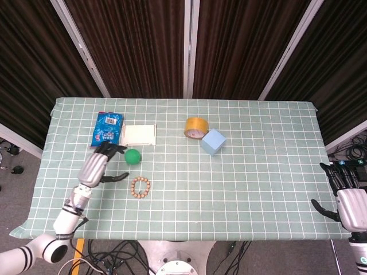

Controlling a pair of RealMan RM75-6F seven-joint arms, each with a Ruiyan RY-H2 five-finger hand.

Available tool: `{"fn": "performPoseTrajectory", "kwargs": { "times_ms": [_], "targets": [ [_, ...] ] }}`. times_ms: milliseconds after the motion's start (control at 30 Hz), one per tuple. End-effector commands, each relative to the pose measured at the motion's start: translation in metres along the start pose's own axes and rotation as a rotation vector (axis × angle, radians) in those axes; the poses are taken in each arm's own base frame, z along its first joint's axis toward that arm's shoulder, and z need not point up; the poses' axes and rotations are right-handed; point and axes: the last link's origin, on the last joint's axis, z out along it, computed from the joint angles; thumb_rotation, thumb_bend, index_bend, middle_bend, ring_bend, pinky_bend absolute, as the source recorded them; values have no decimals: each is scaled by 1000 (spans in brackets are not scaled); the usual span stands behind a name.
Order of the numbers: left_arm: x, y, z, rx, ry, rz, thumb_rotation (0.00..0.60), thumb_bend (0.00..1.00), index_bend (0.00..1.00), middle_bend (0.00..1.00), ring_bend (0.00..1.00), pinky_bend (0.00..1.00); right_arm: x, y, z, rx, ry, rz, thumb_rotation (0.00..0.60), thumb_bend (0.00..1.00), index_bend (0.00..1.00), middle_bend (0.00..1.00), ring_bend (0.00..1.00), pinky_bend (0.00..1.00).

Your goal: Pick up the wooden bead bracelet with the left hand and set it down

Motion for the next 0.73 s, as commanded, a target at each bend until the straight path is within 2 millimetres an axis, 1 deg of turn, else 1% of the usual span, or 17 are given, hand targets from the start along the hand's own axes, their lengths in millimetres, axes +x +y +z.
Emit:
{"fn": "performPoseTrajectory", "kwargs": {
  "times_ms": [33,67,100,133,200,267,300,400,500,600,733],
  "targets": [
    [50,-49,-36,182,159,235,248,0,217,302,173,116,2,7,4,-15,-12,16,600,101,34,104,0,0],
    [56,-56,-45,218,167,263,368,0,217,302,173,124,2,9,5,-19,-12,14,600,103,34,105,0,0],
    [63,-65,-57,265,168,293,512,0,219,304,173,134,1,11,6,-22,-11,11,600,113,34,106,0,0],
    [68,-71,-66,299,163,304,600,0,226,307,173,145,0,12,7,-23,-9,11,600,130,34,109,0,0],
    [78,-82,-89,367,134,321,600,0,240,312,173,146,-2,13,7,-24,-7,21,600,163,34,115,0,0],
    [84,-87,-109,407,105,332,600,8,254,315,173,143,-3,14,6,-26,-6,31,600,183,34,119,0,0],
    [87,-88,-123,433,88,333,600,19,257,315,173,141,-4,13,5,-26,-4,35,600,191,34,121,0,0],
    [88,-82,-151,468,62,320,600,45,261,315,173,140,-6,7,2,-6,4,45,600,195,34,126,0,0],
    [85,-71,-171,478,48,303,600,46,261,315,173,139,-7,1,0,20,11,40,600,194,33,132,0,0],
    [84,-59,-182,470,70,286,600,46,261,315,173,138,-8,-5,-3,37,16,36,600,195,33,137,0,0],
    [82,-49,-187,443,102,296,600,46,261,315,173,134,-12,-8,-3,43,7,42,600,194,33,137,0,0]
  ]
}}
